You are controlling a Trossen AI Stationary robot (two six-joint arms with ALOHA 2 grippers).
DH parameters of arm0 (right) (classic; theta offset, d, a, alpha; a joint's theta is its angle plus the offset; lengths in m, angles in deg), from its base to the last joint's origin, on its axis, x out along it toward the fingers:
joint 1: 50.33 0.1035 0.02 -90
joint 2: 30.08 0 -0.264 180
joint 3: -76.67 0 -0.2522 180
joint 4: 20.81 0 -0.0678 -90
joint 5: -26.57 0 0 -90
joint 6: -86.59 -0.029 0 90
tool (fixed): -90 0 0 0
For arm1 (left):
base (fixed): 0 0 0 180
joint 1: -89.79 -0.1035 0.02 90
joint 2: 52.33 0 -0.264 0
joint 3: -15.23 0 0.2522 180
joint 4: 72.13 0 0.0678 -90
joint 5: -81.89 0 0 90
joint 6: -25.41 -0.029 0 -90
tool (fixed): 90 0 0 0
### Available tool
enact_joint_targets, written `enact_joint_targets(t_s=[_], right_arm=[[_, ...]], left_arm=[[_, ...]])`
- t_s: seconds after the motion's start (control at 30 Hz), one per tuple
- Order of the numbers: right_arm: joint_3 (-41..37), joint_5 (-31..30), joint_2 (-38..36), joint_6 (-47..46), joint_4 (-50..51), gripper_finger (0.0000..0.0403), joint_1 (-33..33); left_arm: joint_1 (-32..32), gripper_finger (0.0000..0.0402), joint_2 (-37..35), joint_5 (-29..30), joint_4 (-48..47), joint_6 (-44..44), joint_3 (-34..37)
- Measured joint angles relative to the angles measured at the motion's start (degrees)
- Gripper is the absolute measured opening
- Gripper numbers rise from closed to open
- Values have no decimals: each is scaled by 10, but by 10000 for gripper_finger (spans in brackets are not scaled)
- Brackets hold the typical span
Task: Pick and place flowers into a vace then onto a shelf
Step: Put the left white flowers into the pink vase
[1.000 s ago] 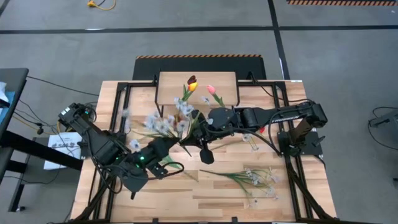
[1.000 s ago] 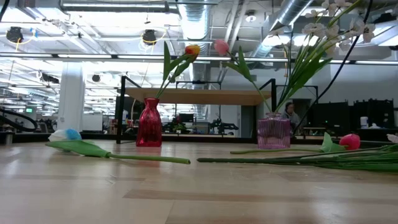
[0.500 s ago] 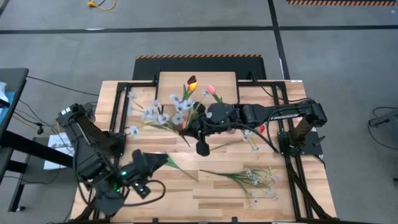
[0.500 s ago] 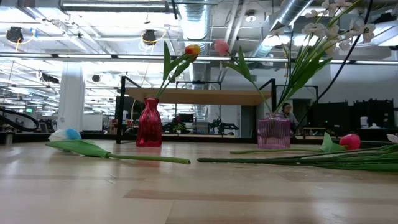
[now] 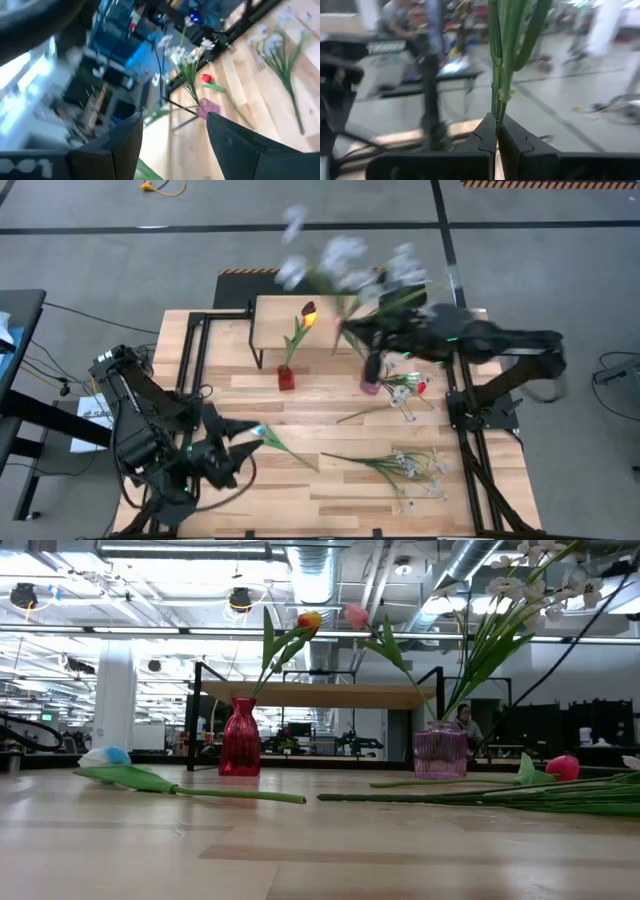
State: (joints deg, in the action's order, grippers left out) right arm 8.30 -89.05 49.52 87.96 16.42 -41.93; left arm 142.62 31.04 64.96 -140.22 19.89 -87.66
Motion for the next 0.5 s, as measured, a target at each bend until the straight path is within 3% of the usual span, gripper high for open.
enact_joint_targets(t_s=[0.1, 0.37, 0.5], right_arm=[[0, -79, -43, 32, 3, 0, 21], [-15, -285, -127, 65, 30, 0, 62], [-65, -315, -175, 65, 37, 0, 46]], left_arm=[[-10, 213, -11, 10, -69, 137, 0], [-6, 213, -23, 106, -312, 549, 3], [5, 212, -23, 142, -357, 678, 30]])
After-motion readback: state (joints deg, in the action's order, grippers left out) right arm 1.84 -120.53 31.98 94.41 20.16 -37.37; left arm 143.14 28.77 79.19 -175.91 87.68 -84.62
